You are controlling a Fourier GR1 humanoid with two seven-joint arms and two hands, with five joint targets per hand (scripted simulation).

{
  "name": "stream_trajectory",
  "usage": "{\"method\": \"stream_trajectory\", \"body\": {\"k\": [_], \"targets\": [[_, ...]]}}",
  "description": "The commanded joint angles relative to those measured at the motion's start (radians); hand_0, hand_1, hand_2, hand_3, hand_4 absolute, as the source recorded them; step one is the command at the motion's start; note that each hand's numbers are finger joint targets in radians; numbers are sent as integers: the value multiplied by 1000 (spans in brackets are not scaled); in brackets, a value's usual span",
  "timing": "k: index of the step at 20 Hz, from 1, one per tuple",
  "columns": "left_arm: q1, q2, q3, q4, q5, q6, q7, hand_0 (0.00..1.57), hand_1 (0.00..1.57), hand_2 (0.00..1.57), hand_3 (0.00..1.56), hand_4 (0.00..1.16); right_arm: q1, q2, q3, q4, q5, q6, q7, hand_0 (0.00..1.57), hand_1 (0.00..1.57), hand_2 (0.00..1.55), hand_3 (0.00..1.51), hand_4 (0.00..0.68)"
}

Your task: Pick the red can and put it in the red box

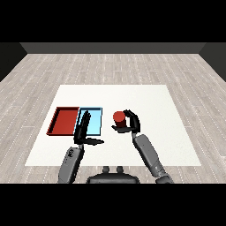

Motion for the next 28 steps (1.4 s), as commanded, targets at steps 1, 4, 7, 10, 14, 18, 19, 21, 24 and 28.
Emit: {"method": "stream_trajectory", "body": {"k": [1,4,7,10,14,18,19,21,24,28], "targets": [[-14,-2,-115,-6,-5,110,37,0,0,0,0,0,23,13,89,-28,-21,-94,-6,1448,1448,1431,1385,654],[-71,-2,-157,79,27,134,8,0,0,0,0,0,9,13,46,-8,-49,-55,-25,1451,1451,1425,1380,650],[-173,-2,-152,158,83,149,36,0,0,0,0,0,-36,13,85,-8,-80,-115,-6,1460,1460,1438,1391,651],[-164,-2,-190,182,87,165,32,0,0,0,0,0,-38,13,106,18,-98,-120,-54,1458,1458,1443,1397,659],[-100,-2,-218,143,82,174,25,0,0,0,0,0,-59,13,169,-13,-106,-189,1,1455,1455,1451,1389,630],[-178,-2,-199,284,141,155,-15,0,0,0,0,0,-119,13,143,100,-142,-164,-81,1458,1458,1443,1381,639],[-151,-2,-185,385,163,105,-153,0,0,0,0,0,-103,13,104,42,-121,-126,-23,1449,1449,1438,1384,635],[-186,-2,-205,336,163,141,-76,0,0,0,0,0,-67,13,218,-27,-113,-227,-7,1443,1443,1434,1387,633],[-278,-2,-247,391,214,210,-30,0,0,0,0,0,-132,13,194,65,-142,-226,-30,1451,1451,1434,1378,641],[-252,-2,-247,414,218,187,-74,0,0,0,0,0,-91,13,232,-40,-128,-228,34,1435,1435,1437,1376,630]]}}
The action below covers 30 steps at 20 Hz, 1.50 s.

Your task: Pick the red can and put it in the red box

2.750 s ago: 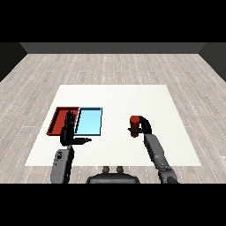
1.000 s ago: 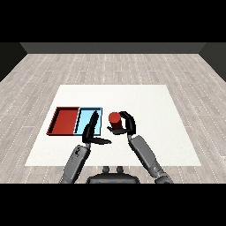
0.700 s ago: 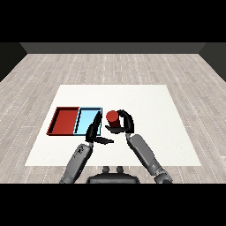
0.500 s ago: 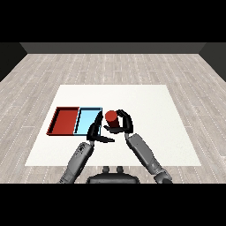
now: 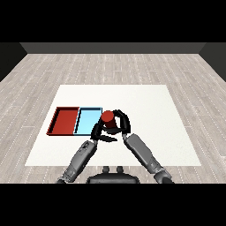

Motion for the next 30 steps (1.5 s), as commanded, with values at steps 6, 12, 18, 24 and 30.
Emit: {"method": "stream_trajectory", "body": {"k": [6,12,18,24,30], "targets": [[-49,-1,-38,41,69,16,0,0,0,0,0,0,14,0,133,-110,-33,-98,52,1481,1481,1437,1371,621],[-109,-1,-94,86,113,43,-26,0,0,0,0,0,-20,0,165,37,-130,-91,-100,1500,1500,1450,1375,618],[-76,-1,-120,55,96,83,-62,0,0,0,0,157,-34,0,137,-21,-107,-80,-22,1476,1476,1458,1371,642],[-60,-1,-72,60,73,257,-7,742,742,887,707,824,-48,0,175,30,-103,-118,-49,1473,1473,1450,1365,626],[-180,-1,-156,152,136,410,46,1510,1510,1471,1387,878,-15,0,178,6,-111,-69,-50,1549,1549,1468,1384,614]]}}
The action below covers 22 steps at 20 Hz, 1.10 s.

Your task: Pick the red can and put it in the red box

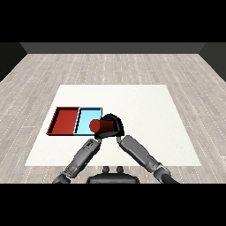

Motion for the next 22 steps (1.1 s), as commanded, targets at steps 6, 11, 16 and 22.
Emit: {"method": "stream_trajectory", "body": {"k": [6,11,16,22], "targets": [[34,19,14,-116,-59,118,37,1571,1571,1512,1404,1015,-28,6,6,61,-47,17,-40,1450,1450,1443,1377,615],[-58,-6,5,34,13,139,-71,1571,1571,1528,1436,1041,24,6,26,-32,-103,-1,-50,1422,1422,1414,1363,474],[-22,-6,21,-25,-48,148,-37,1571,1571,1529,1455,1118,5,6,-1,-14,51,15,47,0,0,0,0,0],[-16,25,62,-81,-102,113,20,1571,1571,1541,1466,1123,42,6,-33,-48,79,59,60,0,0,0,0,0]]}}
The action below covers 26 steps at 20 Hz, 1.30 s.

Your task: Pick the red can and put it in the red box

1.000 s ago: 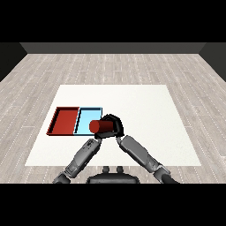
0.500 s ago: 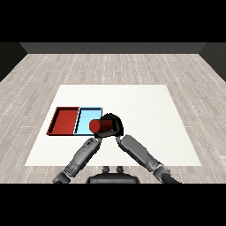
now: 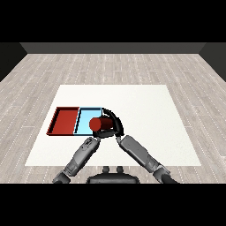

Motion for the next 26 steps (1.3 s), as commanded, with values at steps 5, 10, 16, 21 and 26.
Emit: {"method": "stream_trajectory", "body": {"k": [5,10,16,21,26], "targets": [[72,-10,21,-45,-24,-27,7,1571,1571,1571,1509,1147,60,1,-52,-37,55,33,5,0,0,0,0,0],[98,6,32,-7,-4,-50,-59,1571,1571,1571,1496,1142,117,-60,-150,-188,93,50,38,0,0,0,0,0],[76,51,63,-38,-32,-63,-33,1571,1571,1571,1481,1140,274,-197,-254,-401,34,144,20,0,0,0,0,0],[44,160,94,-38,-128,4,39,1571,1571,1571,1471,1125,388,-237,-317,-437,8,175,-13,0,0,0,0,0],[85,355,185,-93,-124,-34,107,1571,1571,1560,1467,1115,530,-292,-385,-406,-22,214,-64,0,0,0,0,0]]}}
